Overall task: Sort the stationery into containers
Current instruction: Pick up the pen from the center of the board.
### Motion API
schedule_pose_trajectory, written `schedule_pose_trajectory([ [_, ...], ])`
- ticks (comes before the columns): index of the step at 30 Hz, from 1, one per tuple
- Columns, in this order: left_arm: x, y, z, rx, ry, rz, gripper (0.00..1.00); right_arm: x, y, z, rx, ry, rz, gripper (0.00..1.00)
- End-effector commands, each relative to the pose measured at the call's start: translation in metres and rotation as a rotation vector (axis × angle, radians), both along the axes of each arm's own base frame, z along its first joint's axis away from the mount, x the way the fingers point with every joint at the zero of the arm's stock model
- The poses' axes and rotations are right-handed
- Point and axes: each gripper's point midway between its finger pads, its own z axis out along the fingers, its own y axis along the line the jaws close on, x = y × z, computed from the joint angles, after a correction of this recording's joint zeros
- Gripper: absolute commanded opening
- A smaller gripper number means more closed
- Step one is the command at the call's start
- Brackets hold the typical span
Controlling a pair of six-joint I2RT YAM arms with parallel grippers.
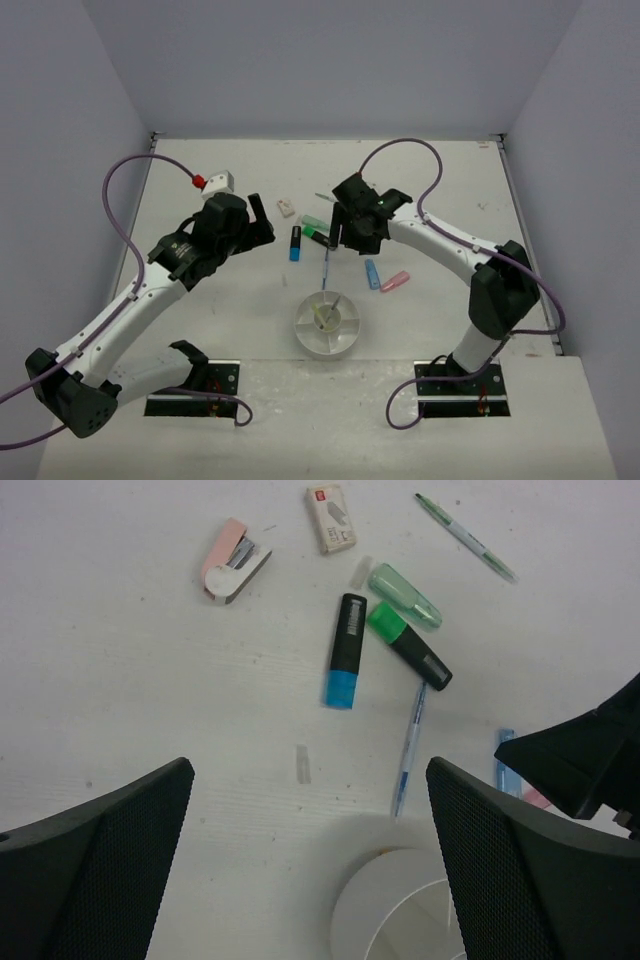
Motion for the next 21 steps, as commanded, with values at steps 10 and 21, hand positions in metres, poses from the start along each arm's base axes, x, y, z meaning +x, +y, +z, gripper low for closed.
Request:
schedule_pose_trajectory([
  [10,-0.021,0.02,-0.033,0.118,0.102,-0.046,1.0,0.025,0.04,-0.06,-0.088,0.082,0.043,0.56],
  [21,-0.027,0.014,-0.044,0.148,0.132,-0.14,1.0,0.017,0.041,-0.094,-0.179,0.17,0.026,0.49],
])
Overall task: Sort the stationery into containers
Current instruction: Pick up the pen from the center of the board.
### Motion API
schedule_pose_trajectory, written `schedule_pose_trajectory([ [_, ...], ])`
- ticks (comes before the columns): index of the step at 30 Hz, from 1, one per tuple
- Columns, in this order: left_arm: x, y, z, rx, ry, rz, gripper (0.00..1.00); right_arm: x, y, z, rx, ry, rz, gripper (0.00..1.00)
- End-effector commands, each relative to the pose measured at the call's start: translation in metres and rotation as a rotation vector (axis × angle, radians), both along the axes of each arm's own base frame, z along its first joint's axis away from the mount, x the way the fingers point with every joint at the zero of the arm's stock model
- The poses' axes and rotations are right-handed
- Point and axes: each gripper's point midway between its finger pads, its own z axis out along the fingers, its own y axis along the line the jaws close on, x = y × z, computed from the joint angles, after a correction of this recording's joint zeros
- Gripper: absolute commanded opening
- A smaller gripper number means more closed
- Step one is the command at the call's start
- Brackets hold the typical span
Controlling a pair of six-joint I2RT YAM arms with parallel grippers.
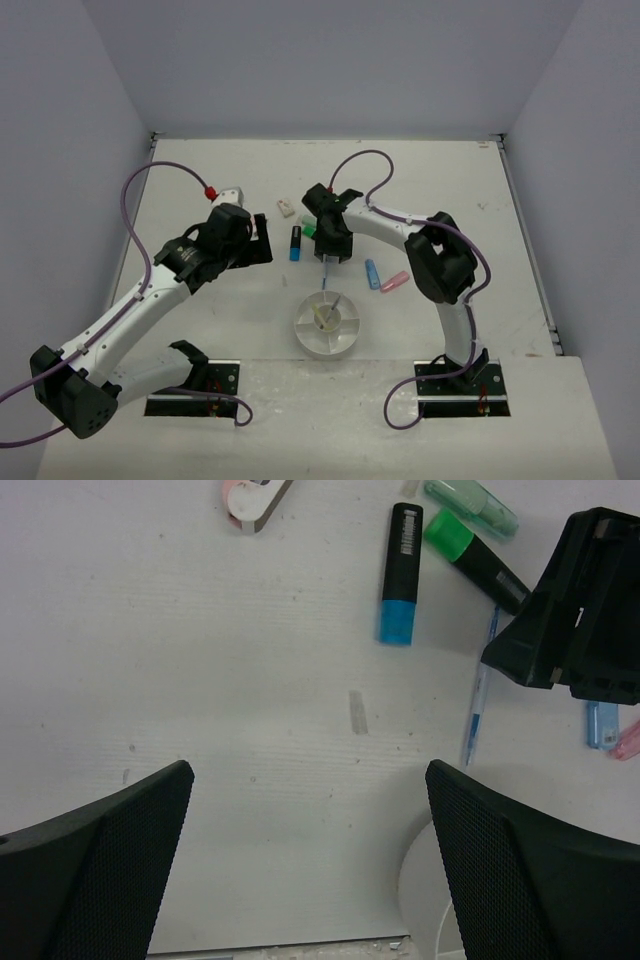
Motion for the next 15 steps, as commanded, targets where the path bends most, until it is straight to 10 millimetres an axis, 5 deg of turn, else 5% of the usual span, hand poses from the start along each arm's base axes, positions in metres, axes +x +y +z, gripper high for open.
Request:
schedule_pose_trajectory([
  [1,-0.002,0.001,-0.001,0.028,-0.002,-0.061,1.0,-0.008,0.002,-0.008,-0.041,0.026,-0.018,0.48],
  [9,-0.004,-0.003,-0.008,0.028,0.02,-0.087,1.0,-0.03,-0.008,-0.022,-0.08,0.078,-0.036,0.41],
  [15,-0.007,-0.007,-0.012,0.015,0.051,-0.102,1.0,-0.025,-0.003,-0.037,-0.062,0.063,-0.024,0.14],
])
